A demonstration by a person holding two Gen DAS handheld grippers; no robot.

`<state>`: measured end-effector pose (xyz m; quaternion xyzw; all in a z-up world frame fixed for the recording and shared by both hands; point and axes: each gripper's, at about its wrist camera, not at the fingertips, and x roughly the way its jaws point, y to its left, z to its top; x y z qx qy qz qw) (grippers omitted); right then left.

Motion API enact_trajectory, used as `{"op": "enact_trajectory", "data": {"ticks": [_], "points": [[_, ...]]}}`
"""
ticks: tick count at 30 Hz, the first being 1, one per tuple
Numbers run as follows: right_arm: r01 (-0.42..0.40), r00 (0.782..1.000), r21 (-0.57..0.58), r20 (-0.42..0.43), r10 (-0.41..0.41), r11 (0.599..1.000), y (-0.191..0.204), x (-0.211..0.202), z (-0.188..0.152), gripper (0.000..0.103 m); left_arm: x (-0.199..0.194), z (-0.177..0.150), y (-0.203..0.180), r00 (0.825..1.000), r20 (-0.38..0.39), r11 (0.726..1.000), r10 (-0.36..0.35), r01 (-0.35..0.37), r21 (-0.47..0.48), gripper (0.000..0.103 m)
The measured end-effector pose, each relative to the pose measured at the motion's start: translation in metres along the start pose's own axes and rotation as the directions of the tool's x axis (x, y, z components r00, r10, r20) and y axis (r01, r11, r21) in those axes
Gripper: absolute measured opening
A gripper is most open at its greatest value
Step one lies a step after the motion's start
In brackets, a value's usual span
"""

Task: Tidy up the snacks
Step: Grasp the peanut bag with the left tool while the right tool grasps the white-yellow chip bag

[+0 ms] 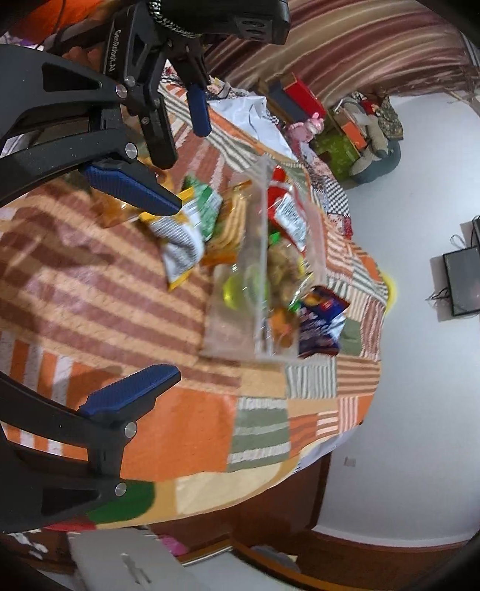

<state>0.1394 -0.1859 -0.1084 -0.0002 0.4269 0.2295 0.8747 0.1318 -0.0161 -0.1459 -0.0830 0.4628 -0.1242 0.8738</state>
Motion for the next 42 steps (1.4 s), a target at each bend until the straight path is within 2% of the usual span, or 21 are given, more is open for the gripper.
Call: {"op": "enact_trajectory", "data": {"ticks": [7,13,16,18,20,25,31,40,42], "points": [[0.001,1.000,0.041,-0.009,-0.001,0.999,-0.013,-0.002,-0.009,0.080,0.029,-0.008,-0.018,0.995,-0.095,0.999,-0.035,0.038,0.033,0.093],[-0.003,1.000,0.046,-0.015,0.004,0.999,-0.014,-0.001,-0.009,0.080,0.045,-0.015,-0.015,0.992,-0.126,0.999,-0.019,0.022,0.025,0.093],[-0.008,1.000,0.043,-0.026,0.009,0.999,-0.012,0.004,-0.010,0.080,0.043,-0.019,-0.012,0.995,-0.100,0.999,-0.028,0.031,0.023,0.092],[-0.012,0.999,0.040,-0.034,0.013,0.999,-0.010,0.008,-0.009,0.080,0.039,-0.022,-0.009,0.996,-0.083,0.999,-0.030,0.033,0.027,0.084],[-0.017,0.999,0.037,-0.042,0.018,0.999,-0.007,0.011,-0.009,0.080,0.033,-0.024,-0.004,0.997,-0.065,0.999,-0.038,0.040,0.024,0.082],[-0.036,0.997,0.027,-0.064,0.037,0.999,0.002,0.023,-0.007,0.080,0.009,-0.021,0.016,1.000,0.005,1.000,-0.022,0.022,-0.017,0.081],[-0.072,0.992,0.001,-0.104,0.072,0.997,0.016,0.042,-0.001,0.080,-0.018,-0.012,0.042,0.994,0.092,0.997,0.060,-0.056,-0.051,0.081],[-0.125,0.973,-0.005,-0.195,0.122,0.992,0.028,0.080,0.004,0.081,-0.020,-0.005,0.068,0.989,0.112,0.992,0.098,-0.087,-0.093,0.080],[-0.121,0.969,-0.013,-0.220,0.115,0.993,0.031,0.087,0.005,0.087,-0.017,-0.003,0.071,0.989,0.108,0.991,0.099,-0.088,-0.099,0.080]]}}
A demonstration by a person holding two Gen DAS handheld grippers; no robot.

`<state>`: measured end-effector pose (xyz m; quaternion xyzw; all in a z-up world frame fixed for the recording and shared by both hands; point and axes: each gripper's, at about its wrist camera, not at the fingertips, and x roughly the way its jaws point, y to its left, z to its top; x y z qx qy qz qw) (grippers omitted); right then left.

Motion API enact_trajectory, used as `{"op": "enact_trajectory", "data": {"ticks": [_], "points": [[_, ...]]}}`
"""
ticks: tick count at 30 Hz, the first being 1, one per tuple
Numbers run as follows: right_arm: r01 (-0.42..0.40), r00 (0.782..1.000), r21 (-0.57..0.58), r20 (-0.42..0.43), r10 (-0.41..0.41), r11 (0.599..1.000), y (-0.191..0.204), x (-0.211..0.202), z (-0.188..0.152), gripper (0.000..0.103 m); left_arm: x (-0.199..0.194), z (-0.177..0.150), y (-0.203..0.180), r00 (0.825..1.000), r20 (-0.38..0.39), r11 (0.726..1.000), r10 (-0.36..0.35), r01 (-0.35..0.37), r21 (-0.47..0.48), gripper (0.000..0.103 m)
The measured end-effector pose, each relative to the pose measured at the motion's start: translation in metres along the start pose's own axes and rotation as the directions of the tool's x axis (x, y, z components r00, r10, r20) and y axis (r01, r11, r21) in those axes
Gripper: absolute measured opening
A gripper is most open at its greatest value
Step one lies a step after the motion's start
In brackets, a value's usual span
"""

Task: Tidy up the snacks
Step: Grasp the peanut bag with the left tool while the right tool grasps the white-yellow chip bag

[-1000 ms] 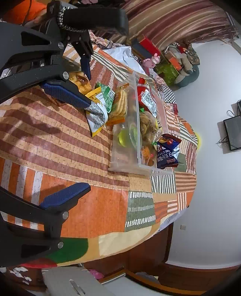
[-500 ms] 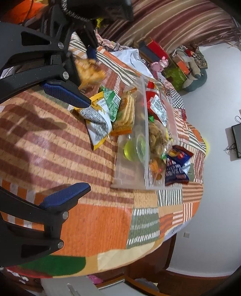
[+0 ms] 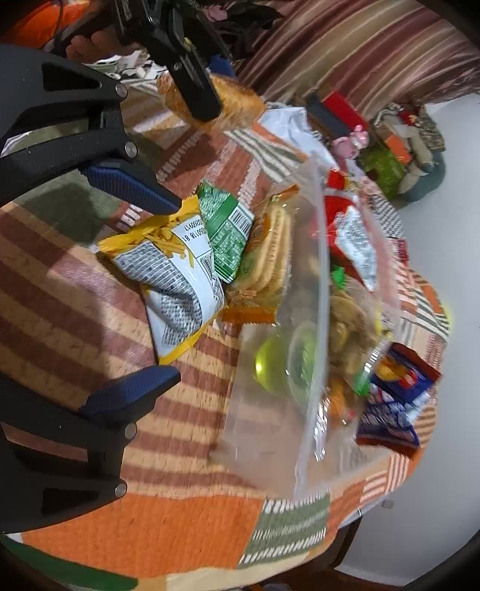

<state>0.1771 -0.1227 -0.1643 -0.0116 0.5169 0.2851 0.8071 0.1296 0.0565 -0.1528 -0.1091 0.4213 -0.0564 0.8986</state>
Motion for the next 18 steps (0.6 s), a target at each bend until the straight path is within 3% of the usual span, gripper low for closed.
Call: {"op": "enact_trajectory", "data": {"ticks": [4,10,15,18], "points": [[0.000,1.000,-0.035,-0.014,0.000,0.999,0.004,0.010,0.002,0.099,0.008,0.001,0.003,1.000,-0.013,1.000,-0.005,0.005,-0.010,0.080],[0.030,1.000,-0.083,-0.004,-0.031,0.996,0.009,0.013,0.004,0.097,0.013,0.000,0.003,1.000,-0.021,1.000,-0.011,0.010,-0.015,0.080],[0.014,1.000,-0.100,0.003,-0.014,0.995,0.007,0.009,0.004,0.067,0.012,0.001,0.002,1.000,-0.015,1.000,-0.011,0.011,-0.013,0.080],[0.008,1.000,-0.080,0.012,-0.007,0.997,0.003,0.004,0.003,0.059,0.009,0.003,0.000,1.000,-0.006,1.000,-0.009,0.009,-0.009,0.080]]}}
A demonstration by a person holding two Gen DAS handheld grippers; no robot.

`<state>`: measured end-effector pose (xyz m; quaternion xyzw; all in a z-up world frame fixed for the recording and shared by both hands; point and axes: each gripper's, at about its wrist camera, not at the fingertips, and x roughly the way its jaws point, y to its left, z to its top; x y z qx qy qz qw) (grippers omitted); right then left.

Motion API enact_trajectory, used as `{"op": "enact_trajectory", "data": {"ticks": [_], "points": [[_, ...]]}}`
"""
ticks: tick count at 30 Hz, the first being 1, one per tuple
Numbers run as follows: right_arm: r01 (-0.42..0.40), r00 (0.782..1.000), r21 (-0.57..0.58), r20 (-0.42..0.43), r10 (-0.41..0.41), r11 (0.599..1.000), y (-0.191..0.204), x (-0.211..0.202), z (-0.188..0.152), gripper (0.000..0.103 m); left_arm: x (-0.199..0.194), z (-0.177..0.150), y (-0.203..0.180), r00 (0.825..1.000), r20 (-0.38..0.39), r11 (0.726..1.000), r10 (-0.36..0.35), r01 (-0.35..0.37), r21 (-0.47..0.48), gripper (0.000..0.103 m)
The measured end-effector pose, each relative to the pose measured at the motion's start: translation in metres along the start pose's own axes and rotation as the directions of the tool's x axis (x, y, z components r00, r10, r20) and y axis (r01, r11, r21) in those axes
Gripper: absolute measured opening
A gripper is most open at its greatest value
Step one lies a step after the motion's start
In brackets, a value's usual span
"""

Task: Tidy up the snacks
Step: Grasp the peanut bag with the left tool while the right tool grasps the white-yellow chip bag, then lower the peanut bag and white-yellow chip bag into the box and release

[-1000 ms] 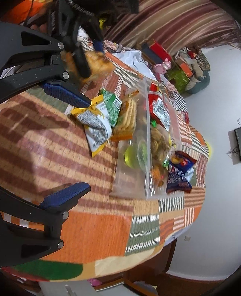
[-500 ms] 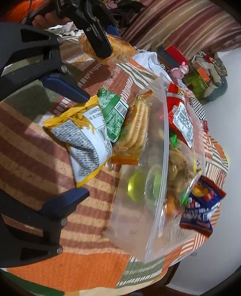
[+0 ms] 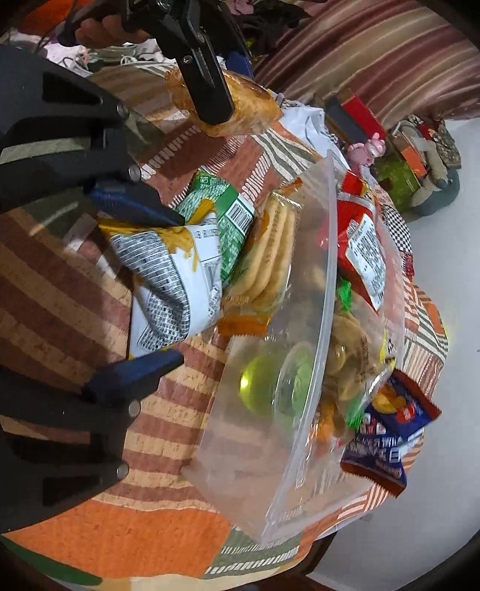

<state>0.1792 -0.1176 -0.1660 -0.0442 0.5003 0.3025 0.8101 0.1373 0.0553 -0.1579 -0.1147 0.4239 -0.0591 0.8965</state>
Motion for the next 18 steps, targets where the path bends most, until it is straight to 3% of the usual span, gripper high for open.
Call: {"op": "enact_trajectory", "data": {"ticks": [9,18], "points": [[-0.002,0.998,0.048,0.057,-0.001,0.999,-0.010,-0.028,-0.009,0.057,-0.016,0.011,-0.006,0.999,0.050,1.000,0.005,-0.005,0.005,0.081],[0.017,0.984,0.060,0.176,-0.028,0.998,-0.011,-0.064,0.005,0.057,-0.025,0.033,-0.014,0.994,0.108,1.000,0.004,-0.006,0.021,0.080]]}}
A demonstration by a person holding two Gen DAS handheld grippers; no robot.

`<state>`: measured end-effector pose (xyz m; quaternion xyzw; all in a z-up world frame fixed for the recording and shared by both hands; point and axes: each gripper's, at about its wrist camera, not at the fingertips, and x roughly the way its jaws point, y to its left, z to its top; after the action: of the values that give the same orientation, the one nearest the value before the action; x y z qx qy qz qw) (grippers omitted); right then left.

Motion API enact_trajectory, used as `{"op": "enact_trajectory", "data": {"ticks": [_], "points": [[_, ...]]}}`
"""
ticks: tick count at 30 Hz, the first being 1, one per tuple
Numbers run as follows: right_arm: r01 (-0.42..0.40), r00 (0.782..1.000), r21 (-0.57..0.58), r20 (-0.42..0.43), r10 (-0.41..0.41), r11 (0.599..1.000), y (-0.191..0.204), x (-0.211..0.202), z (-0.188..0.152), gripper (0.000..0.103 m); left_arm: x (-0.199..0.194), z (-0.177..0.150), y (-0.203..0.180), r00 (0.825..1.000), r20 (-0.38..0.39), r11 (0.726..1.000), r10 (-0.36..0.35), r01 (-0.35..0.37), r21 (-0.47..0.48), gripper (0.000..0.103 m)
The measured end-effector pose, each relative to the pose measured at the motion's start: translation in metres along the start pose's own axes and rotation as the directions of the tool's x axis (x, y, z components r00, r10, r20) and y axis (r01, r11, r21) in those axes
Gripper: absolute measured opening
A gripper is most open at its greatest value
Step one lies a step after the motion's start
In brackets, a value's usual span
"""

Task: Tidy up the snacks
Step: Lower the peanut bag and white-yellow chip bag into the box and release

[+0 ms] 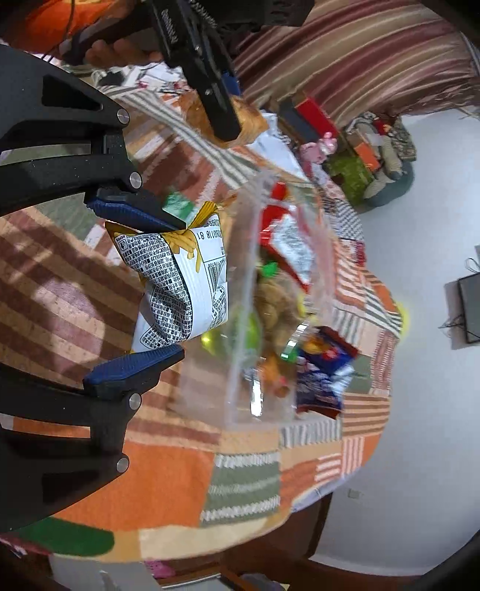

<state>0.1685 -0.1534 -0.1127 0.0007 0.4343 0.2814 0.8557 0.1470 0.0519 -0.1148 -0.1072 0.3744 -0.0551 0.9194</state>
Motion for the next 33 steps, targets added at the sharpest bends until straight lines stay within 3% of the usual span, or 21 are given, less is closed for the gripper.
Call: {"op": "enact_trajectory", "data": {"ticks": [10,19,33], "points": [[0.048,0.992,0.020,0.112,-0.050,0.999,-0.011,-0.010,0.033,0.057,0.001,0.040,-0.009,0.997,0.073,0.999,0.014,-0.018,0.045,0.081],[0.067,0.984,0.065,0.159,-0.076,0.996,-0.031,-0.006,0.057,0.057,0.028,0.067,-0.011,0.997,0.072,0.998,0.024,-0.028,0.060,0.081],[0.075,0.992,0.084,0.095,-0.083,0.994,-0.044,0.033,0.060,0.057,0.108,0.092,-0.011,1.000,-0.023,0.999,0.007,-0.006,0.040,0.081]]}}
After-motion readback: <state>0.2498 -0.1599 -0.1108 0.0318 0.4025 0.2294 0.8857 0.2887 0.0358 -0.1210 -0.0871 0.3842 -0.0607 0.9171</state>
